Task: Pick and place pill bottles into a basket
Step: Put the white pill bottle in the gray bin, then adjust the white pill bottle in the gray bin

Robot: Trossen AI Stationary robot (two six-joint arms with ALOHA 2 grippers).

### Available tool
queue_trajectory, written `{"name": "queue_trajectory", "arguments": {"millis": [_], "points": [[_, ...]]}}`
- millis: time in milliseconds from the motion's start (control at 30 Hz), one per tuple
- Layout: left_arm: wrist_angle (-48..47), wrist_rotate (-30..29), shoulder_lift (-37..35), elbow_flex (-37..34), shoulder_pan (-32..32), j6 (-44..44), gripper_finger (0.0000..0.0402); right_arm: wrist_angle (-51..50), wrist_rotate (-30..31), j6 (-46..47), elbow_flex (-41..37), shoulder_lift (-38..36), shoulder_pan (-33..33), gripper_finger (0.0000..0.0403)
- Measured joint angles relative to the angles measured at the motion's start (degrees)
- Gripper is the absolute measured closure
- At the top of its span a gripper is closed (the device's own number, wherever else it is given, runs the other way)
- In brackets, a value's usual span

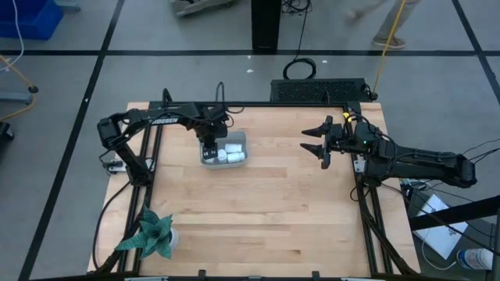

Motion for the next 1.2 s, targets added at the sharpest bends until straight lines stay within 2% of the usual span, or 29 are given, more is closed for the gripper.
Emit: {"name": "queue_trajectory", "arguments": {"millis": [133, 533, 600, 800, 867, 1200], "points": [[3.18, 0.46, -0.21, -2.54, 0.15, -0.43, 0.0239, 0.24, 0.04, -0.09, 0.0, 0.01, 0.01, 0.0179], [6.9, 0.17, 0.03, -2.43, 0.12, -1.46, 0.0239, 0.08, -0.01, -0.61, 0.0, -0.01, 0.01, 0.0179], [8.03, 0.12, 0.06, -2.54, -0.03, -2.55, 0.0207, -0.41, -0.02, -1.39, 0.0, 0.0, 0.0, 0.0179], [12.96, -0.73, -2.98, -2.52, 0.04, -7.76, 0.0038, 2.17, -0.02, -2.38, 0.0, 2.3, 0.0, 0.0179], [13.26, -1.08, -4.5, -2.72, 0.0, -8.39, 0.0014, 5.11, -0.04, -2.63, 0.02, 3.69, 0.0, 0.0179], [15.89, -0.88, -15.81, -2.65, -1.23, -8.71, 0.0079, 6.31, 0.31, -3.57, 0.55, 6.66, -0.08, 0.0179]]}}
